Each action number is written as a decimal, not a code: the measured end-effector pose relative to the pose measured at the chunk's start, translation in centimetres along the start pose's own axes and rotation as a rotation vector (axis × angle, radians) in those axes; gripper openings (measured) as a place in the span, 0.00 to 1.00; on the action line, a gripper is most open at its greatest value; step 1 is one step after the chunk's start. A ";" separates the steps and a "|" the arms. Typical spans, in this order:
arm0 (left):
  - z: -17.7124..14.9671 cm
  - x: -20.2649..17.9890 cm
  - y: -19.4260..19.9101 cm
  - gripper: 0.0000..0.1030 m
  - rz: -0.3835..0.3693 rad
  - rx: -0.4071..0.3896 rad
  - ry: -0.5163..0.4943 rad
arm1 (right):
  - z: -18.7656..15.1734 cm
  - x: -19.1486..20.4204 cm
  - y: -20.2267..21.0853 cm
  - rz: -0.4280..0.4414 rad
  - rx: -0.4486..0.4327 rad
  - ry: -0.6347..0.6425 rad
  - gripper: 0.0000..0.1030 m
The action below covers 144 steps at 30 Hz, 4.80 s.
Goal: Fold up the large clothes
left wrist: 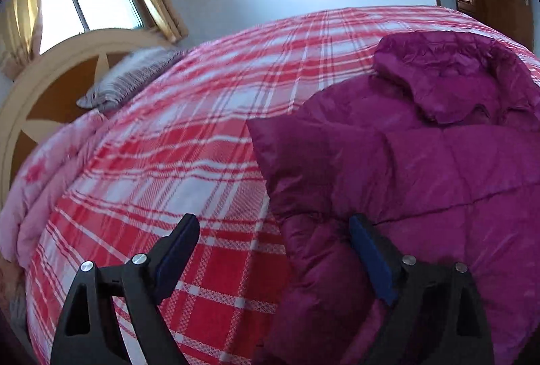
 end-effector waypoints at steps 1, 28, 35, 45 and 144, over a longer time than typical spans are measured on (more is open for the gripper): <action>0.0 0.1 -0.2 0.91 -0.003 0.012 0.013 | -0.3 0.2 -0.2 -0.015 -0.004 0.022 0.63; 0.5 3.5 -1.6 0.92 0.141 0.054 0.112 | 0.9 1.2 1.1 -0.056 -0.081 0.071 0.68; 2.1 2.5 5.4 0.92 0.043 -0.155 0.154 | -0.1 0.2 -0.5 -0.115 0.009 0.052 0.67; 2.4 -3.7 -0.6 0.92 -0.101 0.030 0.033 | 1.5 2.7 0.9 -0.021 -0.052 0.094 0.68; 16.5 -12.0 -3.0 0.14 -0.264 -0.022 -0.280 | -0.1 1.9 -2.4 -0.083 -0.004 0.098 0.71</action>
Point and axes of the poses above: each gripper's, at about its wrist camera, not at the fingertips, and y roughly against the way its jaws point, x to its left, z to its top, the point moved 3 cm from there along -y, roughly the way its jaws point, and after that the axes turned 9 degrees about x, right-handed, at the moved point
